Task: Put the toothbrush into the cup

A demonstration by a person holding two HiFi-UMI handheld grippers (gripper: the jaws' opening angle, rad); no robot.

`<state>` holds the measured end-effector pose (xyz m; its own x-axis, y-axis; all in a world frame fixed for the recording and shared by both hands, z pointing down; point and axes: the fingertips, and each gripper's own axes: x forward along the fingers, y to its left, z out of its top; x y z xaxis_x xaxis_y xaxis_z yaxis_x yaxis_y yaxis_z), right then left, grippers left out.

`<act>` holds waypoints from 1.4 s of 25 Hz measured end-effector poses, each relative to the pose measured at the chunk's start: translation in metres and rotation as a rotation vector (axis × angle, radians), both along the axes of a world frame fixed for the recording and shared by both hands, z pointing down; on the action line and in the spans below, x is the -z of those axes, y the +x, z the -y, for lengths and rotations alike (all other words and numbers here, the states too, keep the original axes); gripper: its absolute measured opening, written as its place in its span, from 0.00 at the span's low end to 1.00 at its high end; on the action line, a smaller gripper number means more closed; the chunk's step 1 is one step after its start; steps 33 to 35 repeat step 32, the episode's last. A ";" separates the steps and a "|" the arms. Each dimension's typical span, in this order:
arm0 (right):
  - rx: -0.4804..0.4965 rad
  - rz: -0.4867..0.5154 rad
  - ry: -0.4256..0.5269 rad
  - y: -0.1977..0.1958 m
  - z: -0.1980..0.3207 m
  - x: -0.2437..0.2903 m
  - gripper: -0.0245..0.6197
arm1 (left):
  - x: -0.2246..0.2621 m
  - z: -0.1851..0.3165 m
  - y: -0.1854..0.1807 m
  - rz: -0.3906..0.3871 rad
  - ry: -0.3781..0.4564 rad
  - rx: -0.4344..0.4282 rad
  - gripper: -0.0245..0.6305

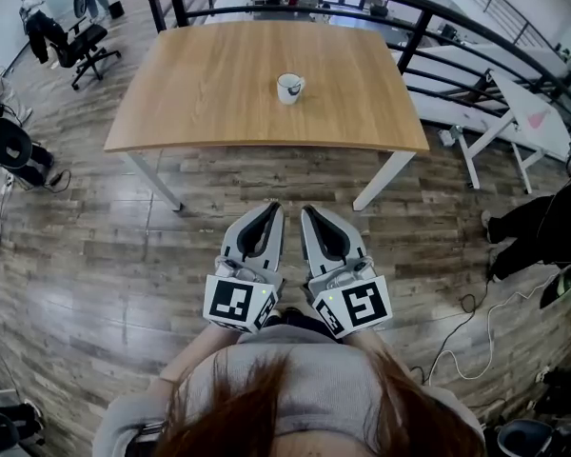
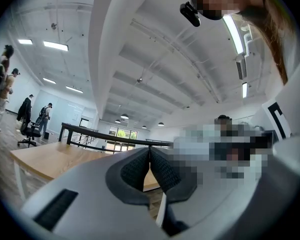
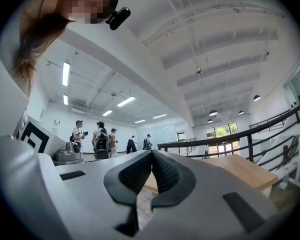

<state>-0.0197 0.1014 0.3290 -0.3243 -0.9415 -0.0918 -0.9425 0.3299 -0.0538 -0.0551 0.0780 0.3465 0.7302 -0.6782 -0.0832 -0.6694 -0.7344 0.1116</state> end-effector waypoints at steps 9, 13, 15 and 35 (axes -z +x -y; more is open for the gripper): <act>0.034 -0.035 0.004 0.011 -0.005 0.008 0.06 | 0.014 -0.004 0.015 -0.022 0.018 0.024 0.05; 0.046 -0.021 -0.002 0.016 -0.008 0.009 0.06 | 0.020 -0.008 0.021 -0.023 0.028 0.027 0.05; 0.043 -0.022 0.001 0.019 -0.010 0.009 0.06 | 0.020 -0.010 0.023 -0.021 0.032 0.025 0.05; 0.038 -0.025 -0.007 0.033 -0.034 0.004 0.06 | 0.017 -0.032 0.042 -0.026 0.024 0.008 0.05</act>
